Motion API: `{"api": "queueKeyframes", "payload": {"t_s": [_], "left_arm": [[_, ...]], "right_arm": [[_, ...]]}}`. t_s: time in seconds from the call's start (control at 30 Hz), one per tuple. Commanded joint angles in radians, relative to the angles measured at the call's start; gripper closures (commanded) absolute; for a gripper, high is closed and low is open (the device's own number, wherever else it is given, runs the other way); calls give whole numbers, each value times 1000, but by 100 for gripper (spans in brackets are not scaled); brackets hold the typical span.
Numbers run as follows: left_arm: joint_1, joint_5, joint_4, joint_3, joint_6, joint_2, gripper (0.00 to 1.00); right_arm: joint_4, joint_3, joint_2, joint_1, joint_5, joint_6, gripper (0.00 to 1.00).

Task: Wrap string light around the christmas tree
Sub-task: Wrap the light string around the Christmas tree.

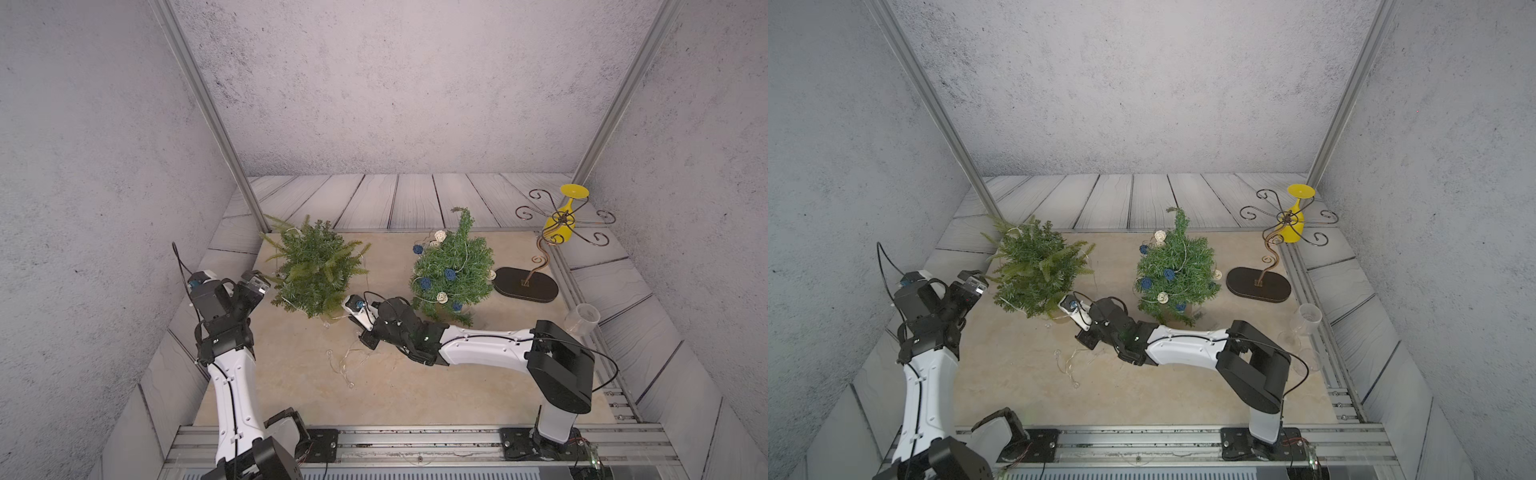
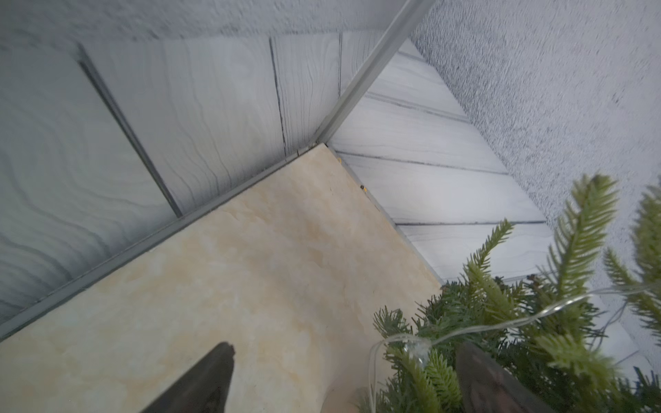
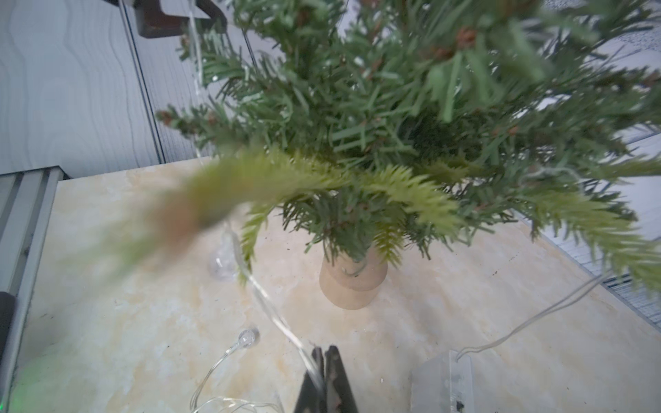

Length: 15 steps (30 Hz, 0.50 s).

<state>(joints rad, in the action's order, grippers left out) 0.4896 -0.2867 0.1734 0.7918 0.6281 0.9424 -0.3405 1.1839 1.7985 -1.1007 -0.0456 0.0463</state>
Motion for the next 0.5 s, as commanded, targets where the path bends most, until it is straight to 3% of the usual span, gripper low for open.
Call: {"api": "queueKeyframes", "payload": {"t_s": [0.0, 0.47], "left_arm": [[3, 46, 52, 18, -15, -40, 3], [0, -77, 222, 33, -61, -330, 3]], "right_arm": [[3, 43, 46, 31, 41, -46, 100], [35, 56, 45, 35, 70, -50, 100]]}}
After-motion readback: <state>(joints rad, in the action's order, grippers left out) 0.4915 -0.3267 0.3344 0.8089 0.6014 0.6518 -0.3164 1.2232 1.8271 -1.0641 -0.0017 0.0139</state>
